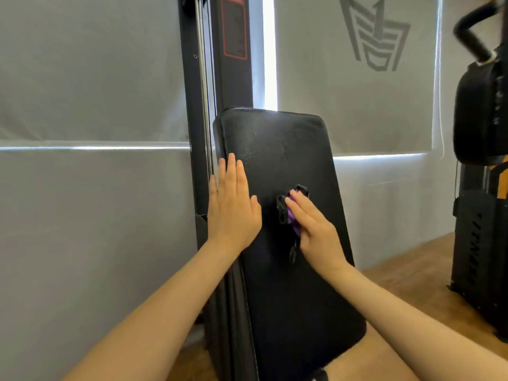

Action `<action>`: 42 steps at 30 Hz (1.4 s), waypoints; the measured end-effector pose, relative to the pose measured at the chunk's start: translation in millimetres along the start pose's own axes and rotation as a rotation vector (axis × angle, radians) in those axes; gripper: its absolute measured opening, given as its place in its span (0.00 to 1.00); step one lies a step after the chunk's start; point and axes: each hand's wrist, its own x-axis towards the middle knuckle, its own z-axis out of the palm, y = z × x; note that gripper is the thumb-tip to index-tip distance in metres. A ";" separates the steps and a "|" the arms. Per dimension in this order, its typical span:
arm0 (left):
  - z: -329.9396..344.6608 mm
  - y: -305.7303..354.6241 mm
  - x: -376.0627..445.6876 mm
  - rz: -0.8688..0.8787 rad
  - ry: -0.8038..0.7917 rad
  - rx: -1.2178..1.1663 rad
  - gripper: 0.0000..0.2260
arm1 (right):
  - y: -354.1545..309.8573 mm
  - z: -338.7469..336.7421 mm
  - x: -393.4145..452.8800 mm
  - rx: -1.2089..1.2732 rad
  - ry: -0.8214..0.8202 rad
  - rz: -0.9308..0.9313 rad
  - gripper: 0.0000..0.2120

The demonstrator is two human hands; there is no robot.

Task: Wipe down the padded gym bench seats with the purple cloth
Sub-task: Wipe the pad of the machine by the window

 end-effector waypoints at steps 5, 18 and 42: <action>9.3 -1.8 17.8 -0.003 0.058 0.042 0.34 | -10.4 -1.0 135.1 -0.061 0.089 0.024 0.25; 23.1 -6.7 13.8 0.054 0.217 -0.011 0.30 | -1.9 41.0 66.2 0.000 0.113 -0.034 0.22; 42.1 17.7 -119.4 0.035 -0.079 0.215 0.34 | 11.5 14.4 -229.9 -0.110 -0.402 -0.011 0.38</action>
